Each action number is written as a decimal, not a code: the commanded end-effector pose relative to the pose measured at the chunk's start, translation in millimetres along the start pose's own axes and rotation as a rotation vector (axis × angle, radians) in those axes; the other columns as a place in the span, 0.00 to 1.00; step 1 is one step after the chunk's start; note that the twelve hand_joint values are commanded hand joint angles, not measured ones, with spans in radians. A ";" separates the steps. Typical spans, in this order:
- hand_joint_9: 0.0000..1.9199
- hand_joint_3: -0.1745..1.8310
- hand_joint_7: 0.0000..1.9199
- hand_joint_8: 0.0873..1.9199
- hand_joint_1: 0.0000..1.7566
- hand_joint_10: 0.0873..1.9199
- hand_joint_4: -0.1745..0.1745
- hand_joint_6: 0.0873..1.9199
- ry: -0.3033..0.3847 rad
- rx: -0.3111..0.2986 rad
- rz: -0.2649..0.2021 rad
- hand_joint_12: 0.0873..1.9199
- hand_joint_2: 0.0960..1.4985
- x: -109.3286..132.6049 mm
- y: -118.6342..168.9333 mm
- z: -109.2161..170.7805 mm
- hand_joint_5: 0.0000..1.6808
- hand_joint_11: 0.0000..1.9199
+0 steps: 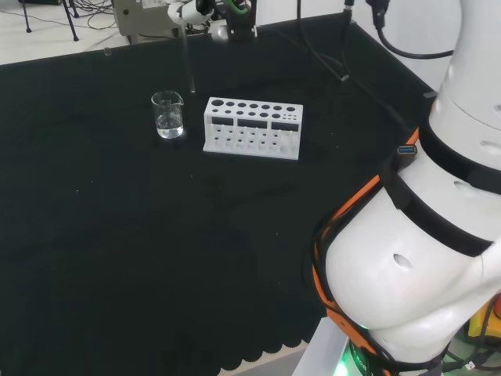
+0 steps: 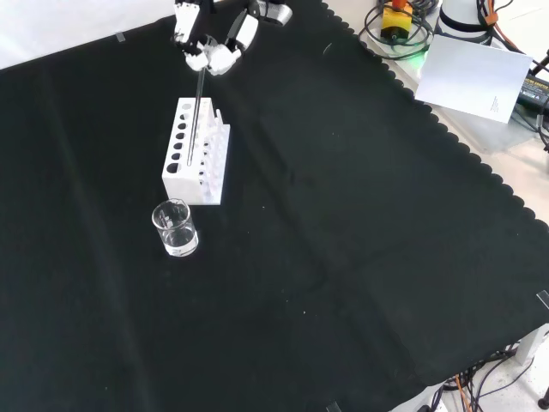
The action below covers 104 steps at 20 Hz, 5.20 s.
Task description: Stir in the beaker to the left of the white test tube rack with the glass rod.
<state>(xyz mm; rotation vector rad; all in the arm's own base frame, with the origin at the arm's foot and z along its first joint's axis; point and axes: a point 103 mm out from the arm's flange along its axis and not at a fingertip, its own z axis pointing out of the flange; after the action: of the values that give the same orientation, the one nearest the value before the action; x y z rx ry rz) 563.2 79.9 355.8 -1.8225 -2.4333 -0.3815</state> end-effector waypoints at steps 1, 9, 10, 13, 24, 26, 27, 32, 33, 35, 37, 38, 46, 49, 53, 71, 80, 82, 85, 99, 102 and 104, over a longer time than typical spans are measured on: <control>0.80 0.33 0.53 0.69 0.73 0.50 0.00 0.42 0.022 0.036 -0.081 0.36 0.56 9.8 25.3 17.0 0.57 0.85; 0.80 0.33 0.53 0.69 0.73 0.50 0.00 0.42 0.057 0.054 -0.104 0.36 0.56 9.8 42.4 32.7 0.57 0.85; 0.80 0.33 0.53 0.69 0.73 0.50 0.00 0.42 0.060 0.052 -0.108 0.36 0.56 9.5 45.6 33.4 0.57 0.85; 0.80 0.33 0.53 0.69 0.73 0.50 0.00 0.42 0.069 0.050 -0.115 0.36 0.56 6.8 53.0 35.1 0.57 0.85; 0.81 0.33 0.53 0.68 0.73 0.50 0.00 0.42 0.086 0.048 -0.103 0.37 0.56 -9.7 72.3 38.7 0.57 0.86; 0.81 0.33 0.53 0.68 0.73 0.50 0.00 0.42 0.094 0.058 -0.100 0.37 0.56 -12.9 73.5 41.0 0.57 0.86; 0.81 0.33 0.53 0.68 0.73 0.50 0.00 0.42 0.098 0.066 -0.098 0.37 0.56 -17.3 75.5 44.3 0.57 0.86; 0.81 0.33 0.53 0.68 0.73 0.50 0.00 0.42 0.083 0.080 -0.088 0.37 0.56 -30.0 77.9 61.9 0.57 0.86; 0.81 0.33 0.53 0.69 0.73 0.50 0.00 0.42 0.081 0.084 -0.087 0.37 0.56 -30.7 77.7 64.8 0.57 0.86; 0.81 0.33 0.53 0.69 0.73 0.50 0.00 0.42 0.086 0.096 -0.078 0.37 0.56 -33.4 78.5 72.7 0.57 0.86; 0.81 0.33 0.53 0.69 0.73 0.50 0.00 0.42 0.094 0.113 -0.073 0.37 0.56 -36.7 80.4 82.7 0.57 0.86; 0.81 0.33 0.53 0.69 0.73 0.50 0.00 0.42 0.095 0.120 -0.073 0.37 0.56 -38.2 81.5 87.0 0.57 0.86; 0.81 0.33 0.53 0.69 0.73 0.50 0.00 0.42 0.100 0.156 -0.035 0.37 0.57 -57.9 80.5 104.4 0.57 0.86; 0.81 0.33 0.53 0.69 0.73 0.50 0.00 0.42 0.098 0.171 -0.023 0.37 0.57 -58.0 73.2 109.3 0.57 0.86; 0.81 0.33 0.53 0.69 0.73 0.50 0.00 0.42 0.102 0.186 -0.026 0.37 0.57 -46.9 65.5 115.2 0.57 0.86; 0.81 0.32 0.53 0.69 0.73 0.50 0.00 0.42 0.111 0.194 -0.099 0.37 0.57 7.3 99.3 124.9 0.57 0.86; 0.81 0.32 0.53 0.69 0.73 0.50 0.00 0.42 0.104 0.195 -0.043 0.37 0.57 -62.4 120.4 118.2 0.57 0.86; 0.81 0.32 0.53 0.69 0.73 0.50 0.00 0.42 0.106 0.190 -0.027 0.37 0.57 -76.5 117.3 114.5 0.57 0.86; 0.81 0.32 0.53 0.69 0.73 0.50 0.00 0.42 0.106 0.187 -0.003 0.37 0.57 -91.4 108.7 110.0 0.57 0.86; 0.81 0.32 0.53 0.69 0.73 0.50 0.00 0.42 0.107 0.200 -0.048 0.38 0.57 -39.7 65.0 106.4 0.57 0.86; 0.81 0.32 0.53 0.69 0.73 0.50 0.00 0.42 0.110 0.202 -0.066 0.38 0.57 -25.9 68.3 108.5 0.57 0.86; 0.81 0.32 0.53 0.69 0.73 0.50 0.00 0.42 0.111 0.199 -0.075 0.38 0.57 -19.0 72.9 108.9 0.57 0.86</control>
<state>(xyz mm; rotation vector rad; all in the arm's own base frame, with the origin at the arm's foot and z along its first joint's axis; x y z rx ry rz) 647.3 81.1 250.3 -1.6282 -2.3312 -0.2091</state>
